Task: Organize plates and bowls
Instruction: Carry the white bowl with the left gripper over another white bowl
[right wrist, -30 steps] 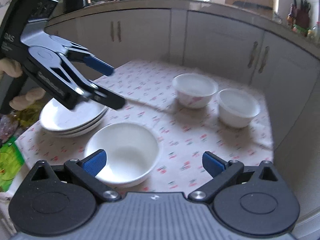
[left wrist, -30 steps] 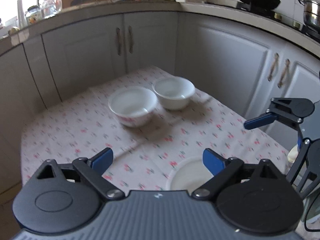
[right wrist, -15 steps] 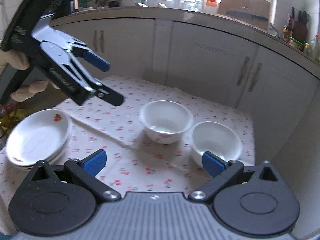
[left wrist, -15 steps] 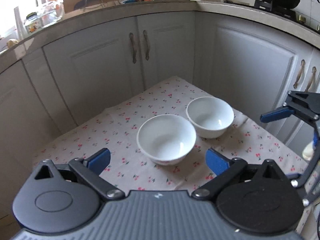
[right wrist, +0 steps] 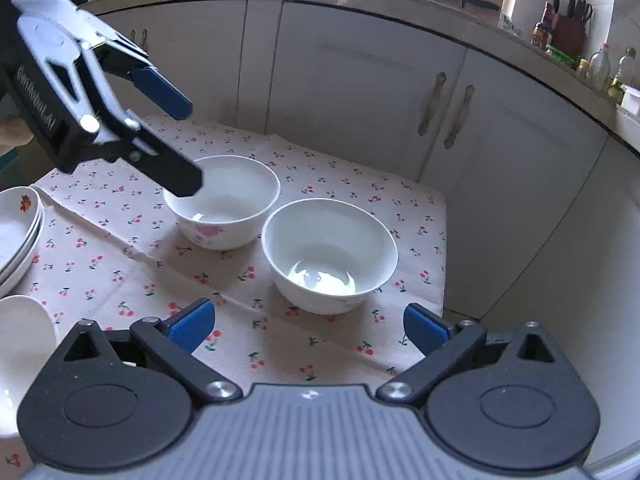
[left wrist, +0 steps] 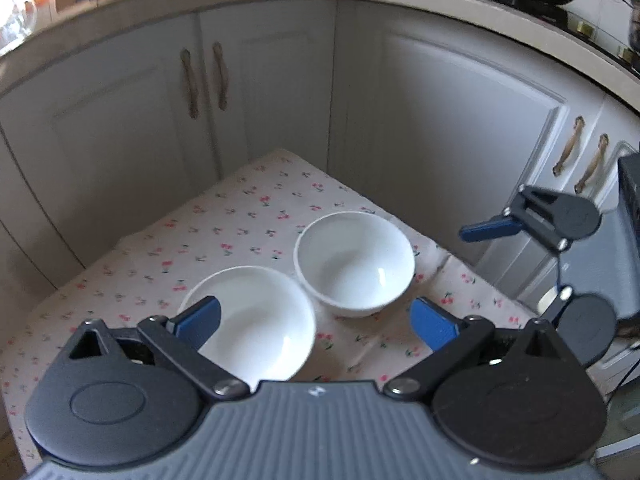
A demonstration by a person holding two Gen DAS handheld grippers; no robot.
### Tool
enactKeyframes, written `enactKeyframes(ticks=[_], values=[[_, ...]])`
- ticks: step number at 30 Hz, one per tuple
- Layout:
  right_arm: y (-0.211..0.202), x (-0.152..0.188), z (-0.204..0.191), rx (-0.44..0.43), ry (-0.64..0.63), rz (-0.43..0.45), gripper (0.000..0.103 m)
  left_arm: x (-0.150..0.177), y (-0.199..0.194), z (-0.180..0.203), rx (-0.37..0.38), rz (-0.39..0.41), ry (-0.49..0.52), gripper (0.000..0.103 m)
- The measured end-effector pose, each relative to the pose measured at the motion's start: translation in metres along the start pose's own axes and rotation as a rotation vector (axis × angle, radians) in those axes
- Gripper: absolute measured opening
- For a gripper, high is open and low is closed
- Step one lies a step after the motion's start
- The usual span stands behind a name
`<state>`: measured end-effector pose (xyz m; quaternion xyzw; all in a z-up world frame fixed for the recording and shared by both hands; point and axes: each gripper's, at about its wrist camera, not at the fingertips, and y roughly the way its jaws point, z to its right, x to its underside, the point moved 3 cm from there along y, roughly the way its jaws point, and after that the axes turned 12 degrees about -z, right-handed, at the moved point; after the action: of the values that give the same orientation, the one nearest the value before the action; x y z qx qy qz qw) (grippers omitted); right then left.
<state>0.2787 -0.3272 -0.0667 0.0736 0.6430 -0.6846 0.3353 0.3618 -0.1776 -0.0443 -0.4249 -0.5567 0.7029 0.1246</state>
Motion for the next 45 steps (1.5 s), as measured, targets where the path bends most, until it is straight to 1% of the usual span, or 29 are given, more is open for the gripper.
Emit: enactKeyframes(ticks=[1,4,7,10,15,18,20,25,27,28,30,34,45], values=[[0.005,-0.001,0.005,-0.02,0.003,-0.006,0.102,-0.006,0.005,0.001,0.022,-0.016,-0.003,0.1],[0.016,-0.003,0.015,-0.052,0.023,-0.004,0.1,-0.023,0.017,0.003,0.052,-0.041,-0.03,0.1],[0.023,-0.005,0.022,-0.074,0.028,0.017,0.1,-0.038,0.03,0.006,0.083,-0.069,-0.034,0.099],[0.028,-0.008,0.029,-0.096,0.034,0.035,0.098,-0.051,0.045,0.009,0.101,-0.094,-0.039,0.098],[0.038,-0.008,0.035,-0.102,0.025,0.047,0.093,-0.067,0.072,0.01,0.123,-0.124,-0.055,0.097],[0.043,-0.007,0.036,-0.107,0.011,0.051,0.092,-0.074,0.088,0.01,0.105,-0.15,-0.055,0.092],[0.047,-0.006,0.036,-0.115,0.0,0.048,0.092,-0.075,0.098,0.01,0.08,-0.161,-0.051,0.092],[0.052,-0.005,0.029,-0.091,-0.051,0.063,0.09,-0.075,0.112,0.007,0.074,-0.188,-0.062,0.089],[0.053,-0.007,0.027,-0.101,-0.063,0.072,0.089,-0.074,0.116,0.005,0.082,-0.2,-0.067,0.088],[0.055,-0.008,0.026,-0.088,-0.069,0.073,0.089,-0.074,0.117,0.005,0.087,-0.201,-0.07,0.086],[0.056,-0.008,0.024,-0.075,-0.081,0.077,0.088,-0.073,0.119,0.004,0.106,-0.201,-0.073,0.086],[0.056,-0.009,0.027,-0.08,-0.063,0.08,0.085,-0.072,0.123,0.004,0.112,-0.2,-0.075,0.086],[0.057,-0.01,0.029,-0.086,-0.049,0.08,0.085,-0.072,0.124,0.004,0.115,-0.195,-0.08,0.086]])
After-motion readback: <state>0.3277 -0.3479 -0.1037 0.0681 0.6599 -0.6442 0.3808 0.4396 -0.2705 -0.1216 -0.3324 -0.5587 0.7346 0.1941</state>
